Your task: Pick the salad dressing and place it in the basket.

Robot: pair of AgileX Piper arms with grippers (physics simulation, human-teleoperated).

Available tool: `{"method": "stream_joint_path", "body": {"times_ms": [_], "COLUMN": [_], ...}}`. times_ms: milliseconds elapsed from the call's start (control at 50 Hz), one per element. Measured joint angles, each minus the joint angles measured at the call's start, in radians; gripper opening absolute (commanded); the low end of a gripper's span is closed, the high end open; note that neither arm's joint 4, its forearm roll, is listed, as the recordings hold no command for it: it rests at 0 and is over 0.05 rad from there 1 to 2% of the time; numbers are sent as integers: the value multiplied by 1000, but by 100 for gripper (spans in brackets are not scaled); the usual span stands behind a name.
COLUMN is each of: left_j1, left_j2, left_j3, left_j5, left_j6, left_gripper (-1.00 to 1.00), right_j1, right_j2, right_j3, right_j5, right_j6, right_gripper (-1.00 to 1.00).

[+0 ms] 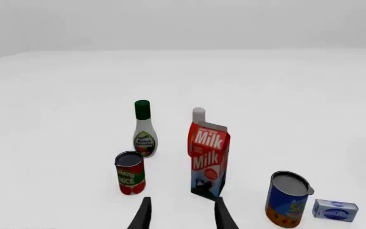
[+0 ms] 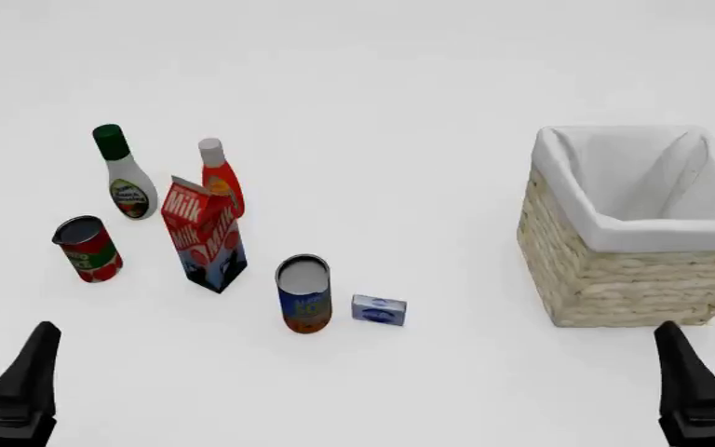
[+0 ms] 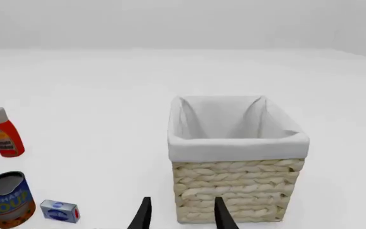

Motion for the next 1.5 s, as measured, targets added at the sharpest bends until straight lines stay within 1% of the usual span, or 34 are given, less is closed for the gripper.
{"method": "stream_joint_path", "body": {"times_ms": [400, 480, 660, 780, 900, 1020, 1140, 1320, 1500], "left_j1": [4, 5, 0, 3, 10, 12, 15, 42, 76], "left_j2": [-7, 14, 111, 219, 361, 506, 645, 834, 1015], "left_j3": [-11, -21, -77, -142, -205, -292, -413, -621, -854], "left_j5": [14, 5, -47, -103, -184, -230, -231, -183, -99], "left_j6": [-14, -18, 6, 7, 16, 36, 60, 71, 84], "left_gripper": [100, 100, 100, 100, 100, 100, 100, 100, 100], "right_j1": [10, 11, 11, 15, 19, 23, 24, 27, 32], "right_j2": [-9, -9, -10, -9, -7, -7, -8, -10, -11], "right_j3": [-1, -1, -2, -3, -8, -11, -11, -6, -3], "right_j5": [12, 12, 12, 12, 13, 15, 15, 14, 11], "right_j6": [-8, -10, -12, -15, -18, -21, -23, -20, -17], "right_gripper": [100, 100, 100, 100, 100, 100, 100, 100, 100]}}
